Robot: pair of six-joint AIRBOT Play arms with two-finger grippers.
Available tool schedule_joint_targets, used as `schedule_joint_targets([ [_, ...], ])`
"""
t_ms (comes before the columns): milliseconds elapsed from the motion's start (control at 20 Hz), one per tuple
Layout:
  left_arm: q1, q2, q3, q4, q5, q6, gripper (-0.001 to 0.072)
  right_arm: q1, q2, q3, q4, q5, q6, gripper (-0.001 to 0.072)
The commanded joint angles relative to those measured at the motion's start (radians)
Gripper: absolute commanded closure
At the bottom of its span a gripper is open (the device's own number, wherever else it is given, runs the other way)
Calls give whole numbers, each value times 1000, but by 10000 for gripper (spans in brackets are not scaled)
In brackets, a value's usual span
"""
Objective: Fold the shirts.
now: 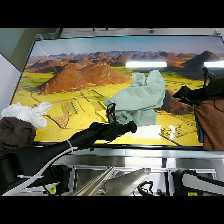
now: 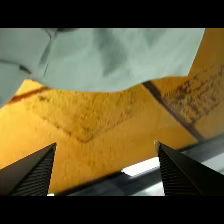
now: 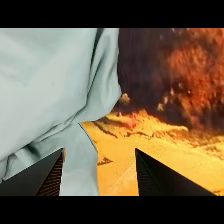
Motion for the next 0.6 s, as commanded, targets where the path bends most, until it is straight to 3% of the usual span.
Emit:
schedule_joint_targets([
  [0,-3,-120,64,-3,-110,-37,12,1,-1,16,5,-17,-9,205],
  [200,50,-179,104,-3,-5,-31,12,1,-1,16,5,-39,-11,205],
  [250,56,-179,104,-2,-1,-16,75,0,-1,17,5,-39,-11,205],
  [350,74,-179,104,-3,-42,-3,322,1,-1,19,13,-32,-11,205],
  [450,95,-179,104,-2,-112,7,691,1,-1,19,17,-29,-11,205],
  [550,129,-161,104,-3,-107,29,694,-1,-1,19,16,-29,-11,205],
])
